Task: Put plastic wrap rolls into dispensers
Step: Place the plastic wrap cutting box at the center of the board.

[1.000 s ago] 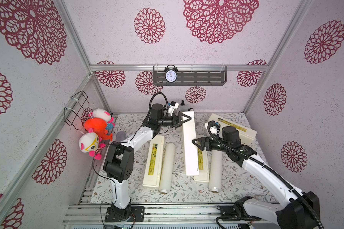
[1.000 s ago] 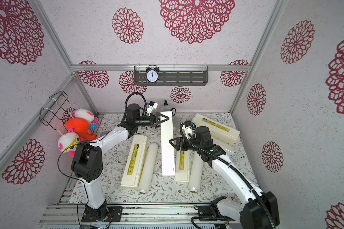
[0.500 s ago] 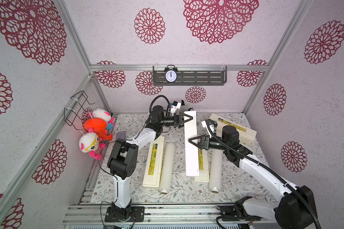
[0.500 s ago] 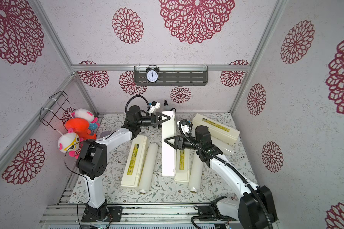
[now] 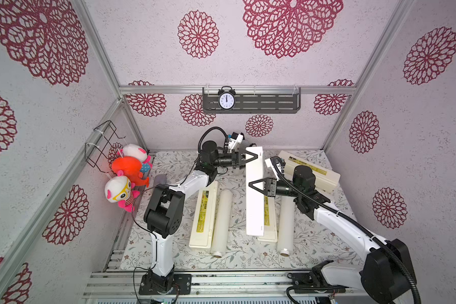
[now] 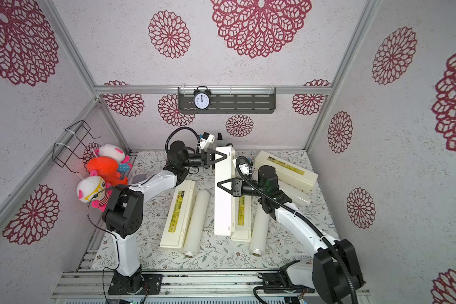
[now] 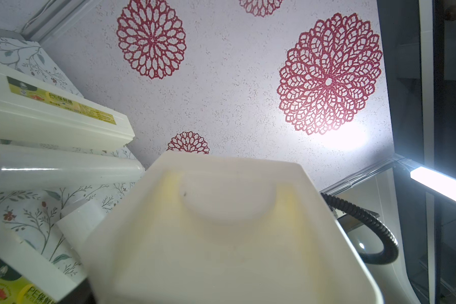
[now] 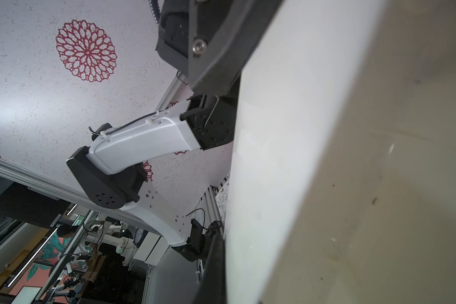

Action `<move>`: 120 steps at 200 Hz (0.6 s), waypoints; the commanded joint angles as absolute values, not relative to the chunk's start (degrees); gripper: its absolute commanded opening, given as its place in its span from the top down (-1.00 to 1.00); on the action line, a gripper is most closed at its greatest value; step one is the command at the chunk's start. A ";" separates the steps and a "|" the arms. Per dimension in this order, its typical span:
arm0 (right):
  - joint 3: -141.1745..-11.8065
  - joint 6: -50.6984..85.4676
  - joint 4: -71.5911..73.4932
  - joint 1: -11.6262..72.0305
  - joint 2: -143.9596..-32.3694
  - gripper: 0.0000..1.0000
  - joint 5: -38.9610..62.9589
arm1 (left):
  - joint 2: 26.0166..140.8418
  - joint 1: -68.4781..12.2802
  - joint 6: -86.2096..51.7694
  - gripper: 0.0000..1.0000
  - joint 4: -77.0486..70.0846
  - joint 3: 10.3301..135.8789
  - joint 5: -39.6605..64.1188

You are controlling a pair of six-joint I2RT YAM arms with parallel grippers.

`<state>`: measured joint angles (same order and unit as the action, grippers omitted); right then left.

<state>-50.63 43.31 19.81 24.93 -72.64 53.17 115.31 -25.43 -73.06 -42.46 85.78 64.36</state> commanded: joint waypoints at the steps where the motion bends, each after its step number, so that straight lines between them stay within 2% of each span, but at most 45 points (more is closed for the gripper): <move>1: -50.82 43.40 23.29 24.05 -72.27 1.00 52.39 | 115.11 -25.63 -75.90 -0.97 -44.55 86.60 65.81; 59: -47.64 45.22 25.18 22.45 -70.84 1.00 51.69 | 115.30 -22.31 -84.70 -0.95 -56.07 85.95 65.68; 120: -48.03 46.74 24.90 21.85 -67.70 1.00 50.03 | 114.33 -18.25 -83.10 -0.95 -53.26 84.16 63.66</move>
<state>-48.05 44.21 23.18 23.64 -70.70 52.84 115.42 -22.41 -81.28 -51.27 85.27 65.65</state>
